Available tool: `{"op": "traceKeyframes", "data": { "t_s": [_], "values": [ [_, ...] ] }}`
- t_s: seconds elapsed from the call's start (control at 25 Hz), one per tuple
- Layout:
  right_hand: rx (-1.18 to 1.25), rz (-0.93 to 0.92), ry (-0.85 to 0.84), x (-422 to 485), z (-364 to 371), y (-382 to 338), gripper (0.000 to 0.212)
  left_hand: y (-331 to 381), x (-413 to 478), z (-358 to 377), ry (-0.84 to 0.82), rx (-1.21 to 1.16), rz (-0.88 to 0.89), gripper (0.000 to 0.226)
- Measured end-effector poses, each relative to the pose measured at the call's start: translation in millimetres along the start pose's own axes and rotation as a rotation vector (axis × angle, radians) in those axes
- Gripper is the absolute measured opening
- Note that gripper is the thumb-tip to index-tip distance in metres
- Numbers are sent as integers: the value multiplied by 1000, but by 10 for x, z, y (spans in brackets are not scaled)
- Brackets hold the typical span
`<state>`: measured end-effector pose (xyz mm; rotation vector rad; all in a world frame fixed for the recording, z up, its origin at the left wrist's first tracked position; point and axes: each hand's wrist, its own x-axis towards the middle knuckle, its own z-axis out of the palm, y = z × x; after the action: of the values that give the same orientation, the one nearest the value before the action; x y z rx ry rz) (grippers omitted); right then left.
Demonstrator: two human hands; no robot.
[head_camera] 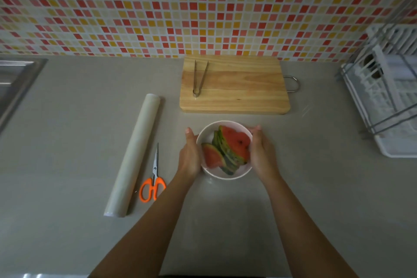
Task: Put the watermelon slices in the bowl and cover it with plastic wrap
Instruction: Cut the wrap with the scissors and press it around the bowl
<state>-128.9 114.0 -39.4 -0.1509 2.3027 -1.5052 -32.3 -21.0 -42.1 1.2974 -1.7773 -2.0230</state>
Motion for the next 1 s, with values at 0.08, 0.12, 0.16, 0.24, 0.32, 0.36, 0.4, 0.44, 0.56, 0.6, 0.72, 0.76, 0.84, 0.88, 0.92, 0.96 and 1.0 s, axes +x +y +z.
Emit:
{"op": "traceKeyframes", "data": {
  "t_s": [0.08,0.12,0.16,0.24,0.32,0.36,0.4,0.44,0.56,0.6,0.72,0.76,0.84,0.88,0.92,0.96,1.0],
  "values": [
    [-25,-50,71,22,-39,-2,58,21,81,-53,-61,-30,80,60],
    [24,-51,31,61,-32,-18,53,23,95,-58,-123,-97,94,54],
    [99,-30,-44,93,-2,-36,46,21,94,-51,-193,-163,97,50],
    [200,34,-139,129,76,-63,38,18,84,-8,-281,-237,64,52],
    [231,44,-106,134,115,-53,40,31,121,24,-239,-234,3,59],
    [241,47,-81,128,119,-30,40,50,139,45,-207,-210,-15,63],
    [257,57,-66,123,108,5,41,70,144,68,-186,-181,-32,66],
    [283,74,-65,125,100,23,41,91,149,92,-171,-155,-46,68],
    [359,117,-84,142,106,51,47,141,162,138,-111,-114,-71,71],
    [374,125,-78,145,118,46,49,161,160,142,-77,-106,-87,73],
    [420,147,-51,153,128,53,53,172,147,161,-5,-100,-156,81],
    [422,143,-52,152,124,56,54,172,136,169,-3,-121,-183,83],
    [408,153,-61,162,114,66,58,191,107,201,-28,-205,-227,84],
    [401,171,-60,162,104,71,60,201,104,217,-31,-230,-248,85],
    [387,184,-56,157,90,67,60,210,108,234,-17,-223,-270,87],
    [365,196,-48,161,73,65,61,223,116,247,5,-191,-288,91],
    [335,213,-37,169,61,59,63,234,121,260,47,-133,-295,95]
  ]
}}
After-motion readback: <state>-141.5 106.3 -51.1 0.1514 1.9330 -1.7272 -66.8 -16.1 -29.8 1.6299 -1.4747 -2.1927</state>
